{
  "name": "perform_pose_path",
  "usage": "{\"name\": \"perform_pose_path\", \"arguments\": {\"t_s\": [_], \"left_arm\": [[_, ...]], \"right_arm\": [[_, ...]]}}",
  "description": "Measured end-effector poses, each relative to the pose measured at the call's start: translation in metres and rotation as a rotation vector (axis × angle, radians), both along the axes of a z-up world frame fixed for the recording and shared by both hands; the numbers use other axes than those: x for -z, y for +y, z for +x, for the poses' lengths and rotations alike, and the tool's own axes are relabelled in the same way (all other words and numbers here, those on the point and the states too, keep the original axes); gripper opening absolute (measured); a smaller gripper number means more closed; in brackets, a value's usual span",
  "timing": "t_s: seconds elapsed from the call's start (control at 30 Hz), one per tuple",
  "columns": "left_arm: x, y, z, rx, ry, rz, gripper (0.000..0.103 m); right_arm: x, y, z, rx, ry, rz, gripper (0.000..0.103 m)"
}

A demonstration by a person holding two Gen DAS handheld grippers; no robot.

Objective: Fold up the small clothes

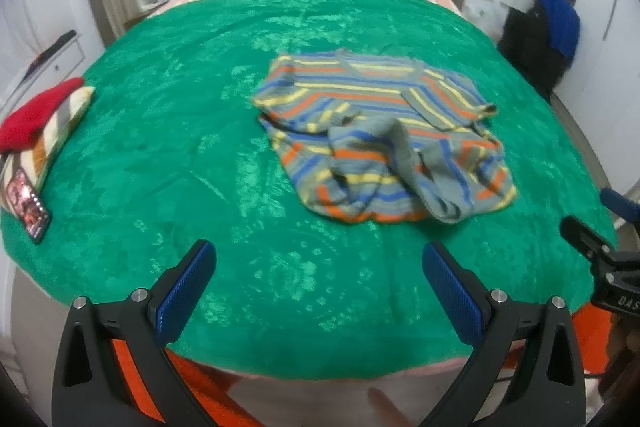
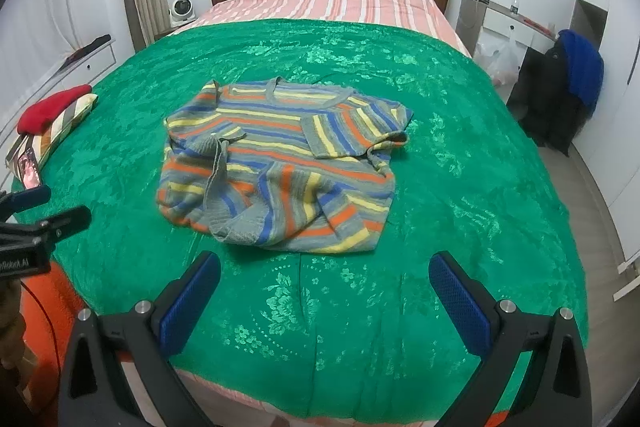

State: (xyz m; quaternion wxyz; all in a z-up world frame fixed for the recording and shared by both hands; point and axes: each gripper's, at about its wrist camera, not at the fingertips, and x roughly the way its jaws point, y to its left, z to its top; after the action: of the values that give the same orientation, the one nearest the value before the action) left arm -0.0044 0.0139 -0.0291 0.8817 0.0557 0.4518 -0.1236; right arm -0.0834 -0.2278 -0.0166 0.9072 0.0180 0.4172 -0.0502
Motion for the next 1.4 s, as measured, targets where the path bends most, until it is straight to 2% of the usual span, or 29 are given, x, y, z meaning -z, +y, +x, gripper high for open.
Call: {"name": "perform_pose_path", "arguments": {"t_s": [0.5,1.13,1.27,1.33,1.4], "left_arm": [[0.007,-0.001,0.000,-0.028,-0.004,0.073,0.103],[0.012,0.010,0.006,-0.048,0.035,0.026,0.103],[0.009,0.025,0.011,-0.083,0.030,-0.010,0.103],[0.007,0.036,0.014,-0.111,0.033,-0.037,0.103],[0.008,0.043,0.016,-0.129,0.041,-0.050,0.103]], "right_arm": [[0.002,0.003,0.000,-0.025,0.006,0.026,0.103],[0.007,0.002,-0.001,-0.033,0.009,0.049,0.103],[0.001,0.006,0.010,-0.119,-0.073,0.103,0.103],[0.000,0.010,0.025,-0.202,-0.128,0.147,0.103],[0.007,0.019,0.049,-0.289,-0.116,0.200,0.103]]}}
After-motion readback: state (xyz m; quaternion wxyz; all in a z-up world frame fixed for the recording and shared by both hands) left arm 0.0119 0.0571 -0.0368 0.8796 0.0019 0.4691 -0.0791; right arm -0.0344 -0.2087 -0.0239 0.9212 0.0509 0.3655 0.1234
